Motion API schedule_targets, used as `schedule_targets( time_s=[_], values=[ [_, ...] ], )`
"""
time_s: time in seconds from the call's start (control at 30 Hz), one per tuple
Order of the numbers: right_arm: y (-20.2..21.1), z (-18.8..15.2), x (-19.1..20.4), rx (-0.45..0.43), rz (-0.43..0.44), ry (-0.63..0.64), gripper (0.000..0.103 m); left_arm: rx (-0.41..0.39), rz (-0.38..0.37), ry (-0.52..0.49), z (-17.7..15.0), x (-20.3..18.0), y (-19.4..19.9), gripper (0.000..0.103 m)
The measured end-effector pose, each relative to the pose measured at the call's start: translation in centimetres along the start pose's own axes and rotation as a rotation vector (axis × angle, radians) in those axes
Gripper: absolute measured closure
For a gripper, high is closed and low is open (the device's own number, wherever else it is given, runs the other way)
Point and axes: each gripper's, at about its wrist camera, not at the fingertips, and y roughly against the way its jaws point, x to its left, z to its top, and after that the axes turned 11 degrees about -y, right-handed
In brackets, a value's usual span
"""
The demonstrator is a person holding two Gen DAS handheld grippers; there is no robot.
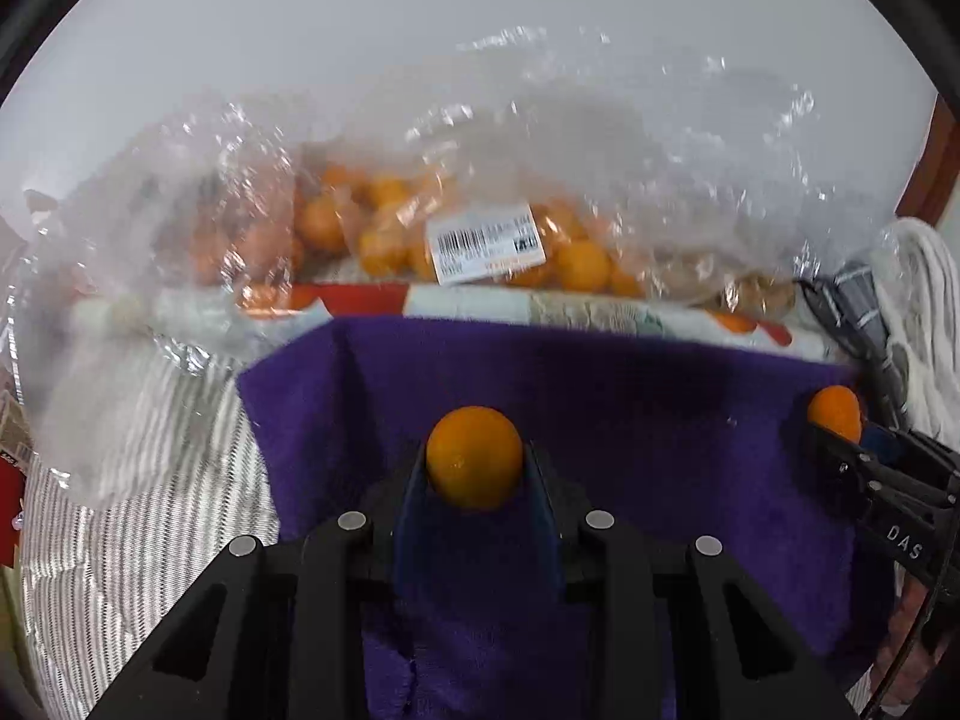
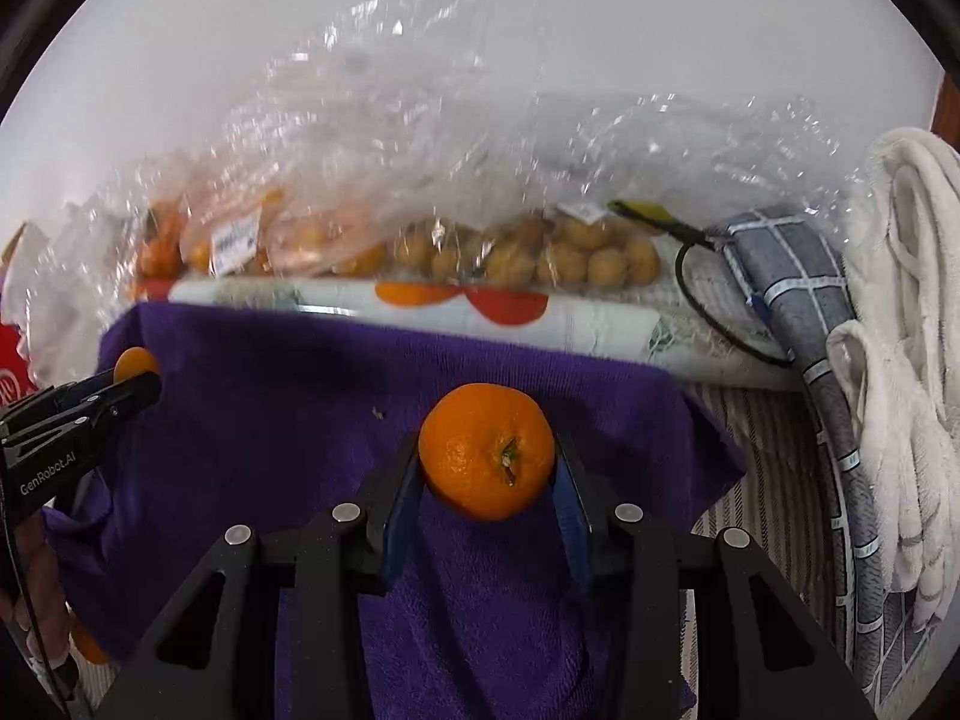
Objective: Organize fruits
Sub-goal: 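Carry the right tool's orange over the purple towel while the left tool carries its tangerine, then open the right tool onto the towel while the left tool releases its tangerine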
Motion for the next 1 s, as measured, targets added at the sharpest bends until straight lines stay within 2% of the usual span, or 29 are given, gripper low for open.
schedule_targets(
  time_s=[0.6, 0.8, 0.9, 1.0],
  values=[
    [-2.3, -0.3, 1.0, 0.087, -0.052, 0.034, 0.062, 0.047, 0.026, -0.033, 0.0, -0.8, -1.1, 0.072],
    [-2.8, -0.1, 1.3, 0.091, -0.054, 0.038, 0.061, 0.047, 0.029, -0.041, 0.3, -1.0, -1.8, 0.072],
    [-2.3, -0.2, 1.1, 0.079, -0.057, 0.042, 0.055, 0.047, 0.032, -0.045, 0.4, -1.0, -1.9, 0.072],
    [-1.9, 0.0, 1.1, 0.065, -0.051, 0.051, 0.043, 0.047, 0.032, -0.046, 0.3, -1.0, -1.9, 0.072]
  ],
)
